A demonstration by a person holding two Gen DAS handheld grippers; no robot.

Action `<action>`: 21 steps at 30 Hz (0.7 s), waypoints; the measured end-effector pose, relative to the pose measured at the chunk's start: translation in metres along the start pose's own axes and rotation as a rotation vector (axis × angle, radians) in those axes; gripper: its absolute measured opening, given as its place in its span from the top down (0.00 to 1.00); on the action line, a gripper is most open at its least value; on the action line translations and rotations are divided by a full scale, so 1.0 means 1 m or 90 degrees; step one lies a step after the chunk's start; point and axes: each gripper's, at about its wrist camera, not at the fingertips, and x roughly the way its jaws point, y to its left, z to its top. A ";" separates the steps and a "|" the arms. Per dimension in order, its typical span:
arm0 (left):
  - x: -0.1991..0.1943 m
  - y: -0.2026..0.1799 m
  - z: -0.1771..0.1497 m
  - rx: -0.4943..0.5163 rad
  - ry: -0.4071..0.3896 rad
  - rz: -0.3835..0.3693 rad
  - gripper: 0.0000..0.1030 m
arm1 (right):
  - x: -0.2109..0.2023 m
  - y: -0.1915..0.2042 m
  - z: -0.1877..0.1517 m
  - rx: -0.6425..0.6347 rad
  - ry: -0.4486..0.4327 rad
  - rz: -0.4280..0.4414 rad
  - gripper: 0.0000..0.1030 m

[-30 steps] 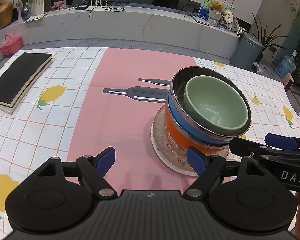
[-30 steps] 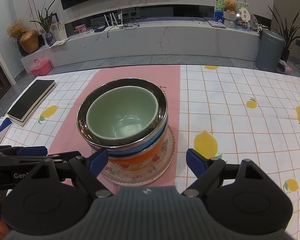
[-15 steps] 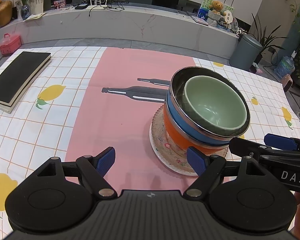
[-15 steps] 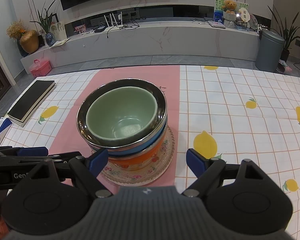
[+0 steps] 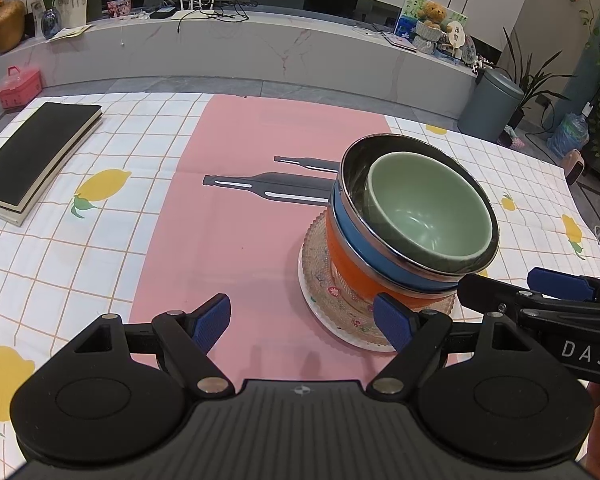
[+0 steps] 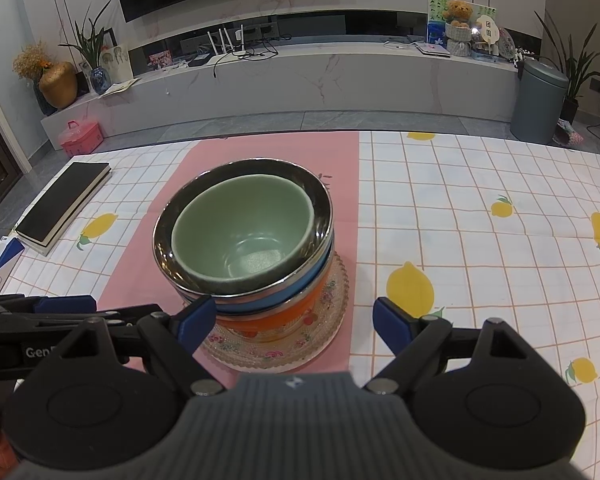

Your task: Organize plates and bowls

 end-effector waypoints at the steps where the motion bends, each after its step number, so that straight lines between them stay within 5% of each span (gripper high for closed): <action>1: 0.000 0.000 0.000 -0.001 0.000 0.000 0.08 | 0.000 0.000 0.000 0.000 0.000 0.000 0.18; 21: -0.001 0.000 -0.001 -0.003 -0.001 -0.002 0.08 | 0.000 -0.001 0.000 0.001 -0.001 0.000 0.18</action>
